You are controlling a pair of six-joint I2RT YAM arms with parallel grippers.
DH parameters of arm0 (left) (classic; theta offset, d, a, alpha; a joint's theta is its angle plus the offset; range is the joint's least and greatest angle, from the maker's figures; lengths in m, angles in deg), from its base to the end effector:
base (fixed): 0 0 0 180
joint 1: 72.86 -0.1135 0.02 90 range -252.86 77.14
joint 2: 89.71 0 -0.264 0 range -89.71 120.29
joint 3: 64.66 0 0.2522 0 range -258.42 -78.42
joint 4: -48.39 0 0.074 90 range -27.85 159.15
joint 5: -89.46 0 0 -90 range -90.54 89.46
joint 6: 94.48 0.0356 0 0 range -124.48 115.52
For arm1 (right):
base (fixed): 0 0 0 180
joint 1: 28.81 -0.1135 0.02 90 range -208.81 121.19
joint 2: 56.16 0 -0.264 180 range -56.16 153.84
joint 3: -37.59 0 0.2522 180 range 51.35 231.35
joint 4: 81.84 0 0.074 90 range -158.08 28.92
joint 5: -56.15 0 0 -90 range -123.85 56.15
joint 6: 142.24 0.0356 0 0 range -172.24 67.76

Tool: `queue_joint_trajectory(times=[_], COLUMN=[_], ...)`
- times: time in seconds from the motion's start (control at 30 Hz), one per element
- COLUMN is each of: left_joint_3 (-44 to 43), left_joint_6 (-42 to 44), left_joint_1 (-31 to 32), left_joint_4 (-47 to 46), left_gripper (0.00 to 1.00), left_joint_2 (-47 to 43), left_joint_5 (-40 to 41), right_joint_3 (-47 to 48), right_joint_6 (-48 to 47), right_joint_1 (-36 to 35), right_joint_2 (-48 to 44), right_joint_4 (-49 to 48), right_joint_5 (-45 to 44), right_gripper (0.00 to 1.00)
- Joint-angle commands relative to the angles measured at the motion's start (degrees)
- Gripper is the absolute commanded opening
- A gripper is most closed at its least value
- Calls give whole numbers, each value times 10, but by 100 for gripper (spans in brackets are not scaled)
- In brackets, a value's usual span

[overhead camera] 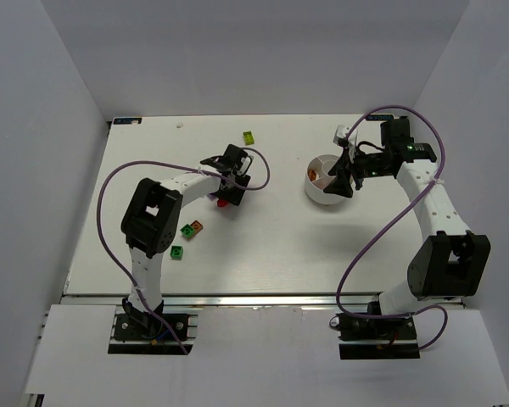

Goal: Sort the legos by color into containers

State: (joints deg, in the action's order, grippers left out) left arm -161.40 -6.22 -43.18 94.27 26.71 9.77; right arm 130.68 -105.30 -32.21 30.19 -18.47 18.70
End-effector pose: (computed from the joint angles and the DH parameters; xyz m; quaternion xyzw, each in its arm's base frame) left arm 0.3681 -0.2025 0.1657 0.2165 0.9492 0.0275 0.2267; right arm 0.3040 0.0464 0.3267 -0.5183 0.6966 0.2767 0.4117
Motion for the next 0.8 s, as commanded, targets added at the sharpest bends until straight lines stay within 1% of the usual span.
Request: queue_joint_trajectory(times=[0.0,0.13,0.17,0.23,0.27,0.37,0.4,0.43,0.5,0.53,0.57,0.6,0.63,0.67,0.7,0.73,0.77], left_joint_3=[-10,-3,0,4,7,9,12,14,25,40,51,64,95,112,127,148,154], left_joint_6=[6,5,3,-7,-17,-33,-48,-55,-84,-96,-109,-141,-158,-173,-194,-201,-203], left_joint_1=[-6,-7,-7,-7,-7,-7,-7,-7,-7,-6,-6,-6,-2,0,6,19,27], left_joint_4=[3,1,-3,-11,-14,-23,-28,-34,-69,-87,-134,-164,-202,-282,-317,-362,-423], left_gripper=[65,61,57,53,47,36,30,28,23,22,21,20,18,18,17,17,16], left_joint_2=[4,5,3,-6,-9,-28,-35,-44,-80,-94,-109,-138,-152,-166,-185,-191,-194], left_joint_5=[-12,-20,-23,-36,-41,-67,-76,-86,-138,-159,-205,-230,-257,-279,-314,-331,-344], right_joint_3=[7,5,5,4,4,6,6,6,5,4,4,0,-3,-13,-16,-19,-20], right_joint_6=[0,1,1,2,3,4,4,4,5,8,12,20,45,62,78,91,109], right_joint_1=[1,0,1,1,1,1,1,1,1,1,1,4,8,11,22,27,49], right_joint_2=[-8,-9,-9,-10,-12,-12,-11,-12,-14,-16,-20,-22,-27,-35,-40,-44,-50], right_joint_4=[0,-1,-1,-3,-2,-2,-3,-3,-3,-5,-6,-19,-31,-63,-79,-92,-108], right_joint_5=[2,0,0,0,1,1,1,1,-1,-3,-6,-7,-8,-12,-13,-12,-6], right_gripper=[67,67,67,67,67,67,67,67,67,66,65,64,62,58,53,47,32])
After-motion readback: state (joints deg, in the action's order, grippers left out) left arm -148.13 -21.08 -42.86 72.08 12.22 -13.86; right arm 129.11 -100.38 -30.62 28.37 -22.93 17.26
